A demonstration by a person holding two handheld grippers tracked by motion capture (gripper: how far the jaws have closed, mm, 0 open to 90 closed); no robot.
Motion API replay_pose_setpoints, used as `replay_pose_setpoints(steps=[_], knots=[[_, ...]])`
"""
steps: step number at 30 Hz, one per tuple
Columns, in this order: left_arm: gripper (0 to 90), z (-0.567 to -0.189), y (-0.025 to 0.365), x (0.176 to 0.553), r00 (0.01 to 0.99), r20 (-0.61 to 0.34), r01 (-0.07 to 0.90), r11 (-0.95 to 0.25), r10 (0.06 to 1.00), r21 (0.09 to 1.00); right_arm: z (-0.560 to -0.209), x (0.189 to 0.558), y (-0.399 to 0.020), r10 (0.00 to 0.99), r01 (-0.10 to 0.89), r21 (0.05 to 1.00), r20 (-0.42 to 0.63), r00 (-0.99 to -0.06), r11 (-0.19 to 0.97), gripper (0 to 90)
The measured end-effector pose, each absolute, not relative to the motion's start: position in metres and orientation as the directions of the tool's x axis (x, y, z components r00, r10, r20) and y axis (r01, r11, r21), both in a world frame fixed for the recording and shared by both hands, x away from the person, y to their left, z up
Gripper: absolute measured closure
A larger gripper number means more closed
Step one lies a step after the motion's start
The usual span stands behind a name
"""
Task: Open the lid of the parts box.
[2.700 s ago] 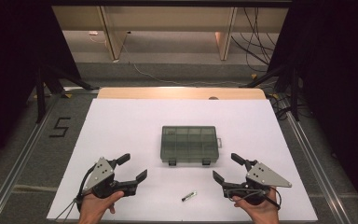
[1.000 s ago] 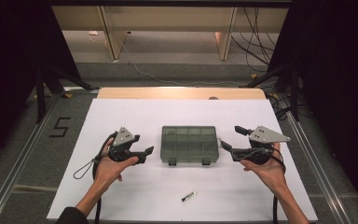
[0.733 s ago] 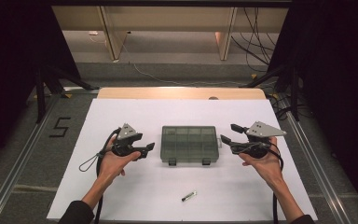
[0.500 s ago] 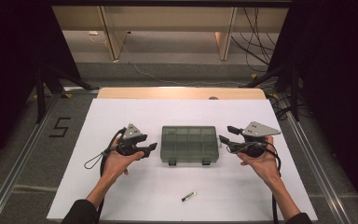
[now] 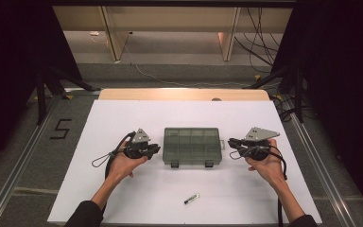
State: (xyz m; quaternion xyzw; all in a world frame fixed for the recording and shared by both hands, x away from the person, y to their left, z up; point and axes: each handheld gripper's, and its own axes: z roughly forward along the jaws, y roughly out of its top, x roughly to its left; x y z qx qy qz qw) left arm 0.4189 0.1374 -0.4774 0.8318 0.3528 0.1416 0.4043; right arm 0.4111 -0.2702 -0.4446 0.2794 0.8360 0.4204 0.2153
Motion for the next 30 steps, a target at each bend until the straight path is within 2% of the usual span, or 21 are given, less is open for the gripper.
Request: replay_pose_setpoints(steps=[5, 10, 11, 23, 27, 28, 30], knots=[[89.0, -0.482, 0.138, 0.422, 0.758, -0.031, 0.428, -0.459, 0.652, 0.779, -0.453, 0.411, -0.27, 0.619, 0.293, 0.801, -0.12, -0.776, 0.522, 89.5], [89.5, -0.484, 0.134, 0.419, 0.763, -0.035, 0.434, -0.472, 0.645, 0.767, -0.459, 0.41, -0.264, 0.586, 0.282, 0.774, -0.139, -0.799, 0.567, 90.0], [89.5, -0.483, 0.134, 0.42, 0.788, -0.014, 0.4, -0.494, 0.615, 0.772, -0.462, 0.41, -0.262, 0.578, 0.278, 0.77, -0.14, -0.804, 0.574, 90.0], [89.5, -0.483, 0.133, 0.419, 0.799, -0.007, 0.389, -0.506, 0.602, 0.77, -0.471, 0.408, -0.258, 0.538, 0.293, 0.732, -0.118, -0.835, 0.615, 90.0], [89.5, -0.483, 0.133, 0.418, 0.798, -0.033, 0.403, -0.491, 0.602, 0.772, -0.474, 0.407, -0.255, 0.52, 0.294, 0.722, -0.107, -0.847, 0.627, 90.0], [89.5, -0.484, 0.133, 0.418, 0.789, -0.068, 0.426, -0.463, 0.611, 0.777, -0.474, 0.407, -0.254, 0.519, 0.297, 0.72, -0.102, -0.849, 0.627, 90.0], [89.5, -0.485, 0.133, 0.418, 0.789, -0.06, 0.421, -0.467, 0.611, 0.778, -0.475, 0.407, -0.253, 0.513, 0.288, 0.717, -0.112, -0.851, 0.635, 90.0]])
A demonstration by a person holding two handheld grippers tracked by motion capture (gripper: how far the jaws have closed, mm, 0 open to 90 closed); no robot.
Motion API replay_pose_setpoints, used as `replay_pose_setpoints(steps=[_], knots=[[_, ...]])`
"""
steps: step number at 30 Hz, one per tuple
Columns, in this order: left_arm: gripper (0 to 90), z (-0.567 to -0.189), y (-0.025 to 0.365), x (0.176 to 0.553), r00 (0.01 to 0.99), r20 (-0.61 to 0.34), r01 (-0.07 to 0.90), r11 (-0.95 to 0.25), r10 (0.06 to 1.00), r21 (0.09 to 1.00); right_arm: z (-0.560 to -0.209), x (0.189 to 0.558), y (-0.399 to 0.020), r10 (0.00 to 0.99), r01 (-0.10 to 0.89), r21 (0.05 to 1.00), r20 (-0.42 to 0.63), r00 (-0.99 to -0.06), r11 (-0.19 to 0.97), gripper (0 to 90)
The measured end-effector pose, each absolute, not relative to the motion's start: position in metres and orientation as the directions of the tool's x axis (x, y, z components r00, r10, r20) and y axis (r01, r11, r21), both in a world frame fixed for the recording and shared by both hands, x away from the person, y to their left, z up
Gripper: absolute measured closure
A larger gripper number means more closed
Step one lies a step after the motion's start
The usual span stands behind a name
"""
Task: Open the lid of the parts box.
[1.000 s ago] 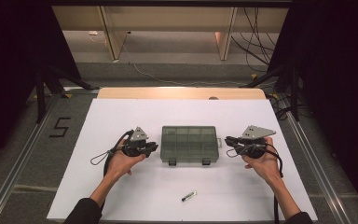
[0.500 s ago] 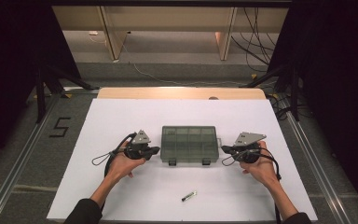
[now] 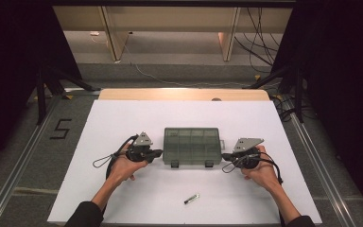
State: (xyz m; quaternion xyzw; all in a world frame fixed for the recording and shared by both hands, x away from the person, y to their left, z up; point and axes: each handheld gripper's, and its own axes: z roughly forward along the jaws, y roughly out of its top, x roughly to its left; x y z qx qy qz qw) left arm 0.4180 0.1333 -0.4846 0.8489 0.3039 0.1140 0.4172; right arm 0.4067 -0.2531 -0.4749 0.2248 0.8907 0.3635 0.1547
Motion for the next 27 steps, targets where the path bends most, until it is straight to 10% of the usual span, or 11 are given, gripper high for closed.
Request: replay_pose_setpoints(steps=[27], knots=[[89.4, -0.4774, 0.1303, 0.4134, 0.792, -0.036, 0.399, -0.472, 0.61, 0.786, -0.4692, 0.4058, -0.2525, 0.537, 0.278, 0.788, -0.078, -0.84, 0.549, 90.0]])
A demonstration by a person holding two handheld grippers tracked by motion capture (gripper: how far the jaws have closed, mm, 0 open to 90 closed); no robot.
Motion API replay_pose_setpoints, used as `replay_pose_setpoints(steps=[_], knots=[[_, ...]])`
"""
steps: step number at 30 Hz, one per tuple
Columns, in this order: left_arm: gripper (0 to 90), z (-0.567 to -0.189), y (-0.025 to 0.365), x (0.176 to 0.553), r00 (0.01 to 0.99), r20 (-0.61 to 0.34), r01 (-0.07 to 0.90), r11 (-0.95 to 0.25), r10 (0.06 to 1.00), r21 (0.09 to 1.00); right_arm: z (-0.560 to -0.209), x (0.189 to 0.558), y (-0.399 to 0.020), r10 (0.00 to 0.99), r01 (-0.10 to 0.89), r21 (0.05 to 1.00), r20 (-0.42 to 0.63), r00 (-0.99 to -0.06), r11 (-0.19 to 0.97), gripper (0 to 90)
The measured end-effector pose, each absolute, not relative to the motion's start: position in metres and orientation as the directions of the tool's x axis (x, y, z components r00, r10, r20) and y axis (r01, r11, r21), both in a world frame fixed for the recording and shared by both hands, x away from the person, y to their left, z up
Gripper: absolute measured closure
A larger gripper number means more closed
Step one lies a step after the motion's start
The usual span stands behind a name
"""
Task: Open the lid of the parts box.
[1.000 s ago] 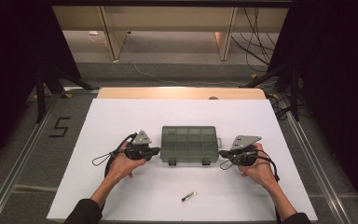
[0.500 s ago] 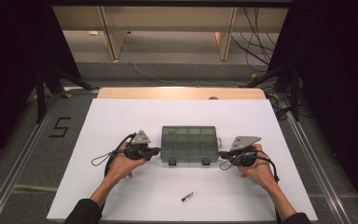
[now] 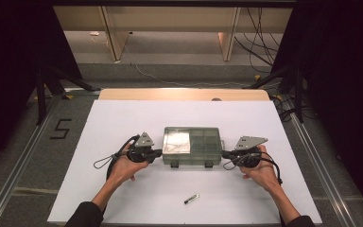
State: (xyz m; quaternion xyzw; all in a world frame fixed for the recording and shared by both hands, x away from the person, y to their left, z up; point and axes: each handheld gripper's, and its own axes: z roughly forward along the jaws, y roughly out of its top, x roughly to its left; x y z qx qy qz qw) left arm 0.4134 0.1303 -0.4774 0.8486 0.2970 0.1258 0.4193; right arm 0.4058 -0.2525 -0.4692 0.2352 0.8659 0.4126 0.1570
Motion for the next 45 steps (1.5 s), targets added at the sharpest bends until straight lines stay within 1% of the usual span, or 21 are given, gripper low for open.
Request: replay_pose_setpoints(steps=[3, 6, 8, 9, 10, 12, 14, 15, 17, 23, 24, 26, 27, 33, 37, 38, 39, 40, 45], knots=[[89.4, -0.474, 0.129, 0.412, 0.785, -0.031, 0.39, -0.453, 0.619, 0.801, -0.469, 0.406, -0.253, 0.545, 0.279, 0.787, -0.086, -0.834, 0.55, 90.0], [89.4, -0.47, 0.128, 0.411, 0.803, -0.016, 0.363, -0.467, 0.596, 0.806, -0.466, 0.406, -0.252, 0.553, 0.27, 0.801, -0.09, -0.828, 0.534, 90.0], [89.4, -0.469, 0.126, 0.41, 0.792, -0.028, 0.372, -0.445, 0.61, 0.815, -0.463, 0.408, -0.252, 0.556, 0.262, 0.809, -0.095, -0.826, 0.526, 90.0], [89.3, -0.469, 0.124, 0.41, 0.794, -0.042, 0.368, -0.424, 0.607, 0.828, -0.462, 0.409, -0.251, 0.555, 0.251, 0.814, -0.102, -0.826, 0.523, 90.0], [89.3, -0.466, 0.126, 0.411, 0.795, -0.022, 0.363, -0.446, 0.606, 0.818, -0.461, 0.41, -0.251, 0.559, 0.249, 0.817, -0.106, -0.822, 0.52, 90.0], [89.3, -0.462, 0.123, 0.409, 0.786, -0.044, 0.364, -0.404, 0.617, 0.839, -0.458, 0.412, -0.25, 0.564, 0.238, 0.826, -0.113, -0.818, 0.511, 90.0], [89.3, -0.46, 0.123, 0.409, 0.793, -0.032, 0.348, -0.409, 0.608, 0.844, -0.457, 0.412, -0.249, 0.564, 0.231, 0.831, -0.116, -0.817, 0.506, 90.0], [89.3, -0.458, 0.123, 0.409, 0.787, -0.041, 0.358, -0.401, 0.615, 0.843, -0.456, 0.413, -0.247, 0.571, 0.218, 0.841, -0.126, -0.811, 0.495, 90.0], [89.3, -0.455, 0.122, 0.411, 0.788, -0.029, 0.34, -0.396, 0.615, 0.853, -0.455, 0.415, -0.245, 0.571, 0.207, 0.842, -0.138, -0.809, 0.497, 90.0], [89.3, -0.451, 0.122, 0.413, 0.785, -0.027, 0.331, -0.382, 0.619, 0.863, -0.449, 0.419, -0.243, 0.574, 0.179, 0.857, -0.156, -0.804, 0.483, 90.0], [89.2, -0.45, 0.121, 0.414, 0.781, -0.027, 0.334, -0.382, 0.623, 0.862, -0.448, 0.421, -0.241, 0.577, 0.165, 0.871, -0.155, -0.802, 0.462, 90.0], [89.2, -0.449, 0.12, 0.416, 0.776, -0.038, 0.335, -0.36, 0.63, 0.871, -0.447, 0.422, -0.24, 0.576, 0.161, 0.871, -0.159, -0.802, 0.464, 90.0], [89.2, -0.448, 0.12, 0.417, 0.776, -0.027, 0.325, -0.364, 0.63, 0.873, -0.446, 0.423, -0.239, 0.576, 0.158, 0.872, -0.16, -0.802, 0.462, 90.0], [89.3, -0.436, 0.118, 0.421, 0.743, -0.031, 0.333, -0.329, 0.668, 0.883, -0.442, 0.428, -0.237, 0.584, 0.148, 0.876, -0.173, -0.793, 0.46, 90.0], [89.3, -0.428, 0.116, 0.423, 0.744, -0.02, 0.323, -0.333, 0.668, 0.886, -0.439, 0.431, -0.237, 0.592, 0.149, 0.885, -0.161, -0.79, 0.44, 90.0], [89.3, -0.427, 0.116, 0.423, 0.739, -0.035, 0.335, -0.322, 0.673, 0.885, -0.439, 0.431, -0.237, 0.592, 0.149, 0.885, -0.161, -0.79, 0.44, 90.0], [89.3, -0.426, 0.116, 0.425, 0.739, -0.026, 0.329, -0.327, 0.673, 0.886, -0.438, 0.432, -0.237, 0.593, 0.146, 0.888, -0.162, -0.789, 0.437, 90.0], [89.3, -0.426, 0.115, 0.426, 0.727, -0.045, 0.343, -0.306, 0.685, 0.888, -0.437, 0.432, -0.237, 0.598, 0.157, 0.889, -0.149, -0.788, 0.429, 90.0], [89.3, -0.424, 0.115, 0.43, 0.725, -0.038, 0.332, -0.301, 0.687, 0.894, -0.432, 0.438, -0.238, 0.608, 0.138, 0.894, -0.171, -0.775, 0.427, 90.0]])
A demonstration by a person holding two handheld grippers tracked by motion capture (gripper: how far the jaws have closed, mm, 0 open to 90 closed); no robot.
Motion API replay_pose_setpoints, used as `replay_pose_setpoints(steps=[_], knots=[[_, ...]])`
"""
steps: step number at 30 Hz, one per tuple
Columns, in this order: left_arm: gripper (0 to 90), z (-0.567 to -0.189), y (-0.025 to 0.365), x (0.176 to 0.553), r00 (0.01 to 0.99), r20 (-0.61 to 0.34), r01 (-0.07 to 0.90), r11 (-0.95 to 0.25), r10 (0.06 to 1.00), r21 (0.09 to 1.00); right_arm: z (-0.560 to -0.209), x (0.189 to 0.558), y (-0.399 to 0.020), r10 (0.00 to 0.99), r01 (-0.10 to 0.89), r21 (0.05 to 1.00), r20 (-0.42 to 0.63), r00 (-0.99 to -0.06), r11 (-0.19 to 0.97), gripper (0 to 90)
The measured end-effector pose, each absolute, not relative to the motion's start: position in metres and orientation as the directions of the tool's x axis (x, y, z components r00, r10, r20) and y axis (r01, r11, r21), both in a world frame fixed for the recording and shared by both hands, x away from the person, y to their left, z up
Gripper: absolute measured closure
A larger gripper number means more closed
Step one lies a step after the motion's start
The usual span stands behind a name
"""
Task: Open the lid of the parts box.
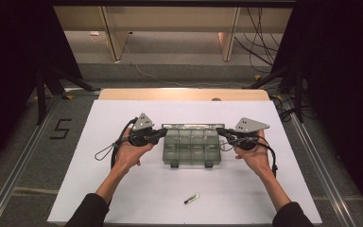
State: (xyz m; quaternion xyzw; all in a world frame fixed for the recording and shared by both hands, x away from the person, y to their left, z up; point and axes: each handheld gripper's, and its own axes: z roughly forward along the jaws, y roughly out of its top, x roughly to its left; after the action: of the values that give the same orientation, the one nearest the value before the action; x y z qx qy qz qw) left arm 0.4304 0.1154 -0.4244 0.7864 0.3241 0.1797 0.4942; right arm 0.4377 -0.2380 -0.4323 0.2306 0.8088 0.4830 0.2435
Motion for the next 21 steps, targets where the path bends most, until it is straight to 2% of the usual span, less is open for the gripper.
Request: replay_pose_setpoints(steps=[15, 17, 19, 20, 21], knots=[[89.4, -0.423, 0.115, 0.428, 0.728, -0.021, 0.318, -0.311, 0.685, 0.896, -0.429, 0.43, -0.242, 0.59, 0.147, 0.881, -0.169, -0.789, 0.449, 89.4], [89.4, -0.423, 0.116, 0.428, 0.723, -0.013, 0.319, -0.317, 0.691, 0.893, -0.429, 0.428, -0.245, 0.591, 0.163, 0.876, -0.158, -0.791, 0.454, 83.6], [89.3, -0.423, 0.117, 0.429, 0.729, -0.01, 0.312, -0.32, 0.684, 0.894, -0.432, 0.425, -0.247, 0.59, 0.182, 0.861, -0.159, -0.792, 0.476, 73.4], [89.3, -0.423, 0.117, 0.429, 0.72, -0.016, 0.321, -0.313, 0.693, 0.894, -0.432, 0.425, -0.247, 0.59, 0.182, 0.861, -0.159, -0.792, 0.476, 73.4], [89.3, -0.423, 0.117, 0.429, 0.722, -0.015, 0.318, -0.313, 0.692, 0.895, -0.434, 0.425, -0.247, 0.591, 0.194, 0.856, -0.151, -0.792, 0.479, 66.4]])
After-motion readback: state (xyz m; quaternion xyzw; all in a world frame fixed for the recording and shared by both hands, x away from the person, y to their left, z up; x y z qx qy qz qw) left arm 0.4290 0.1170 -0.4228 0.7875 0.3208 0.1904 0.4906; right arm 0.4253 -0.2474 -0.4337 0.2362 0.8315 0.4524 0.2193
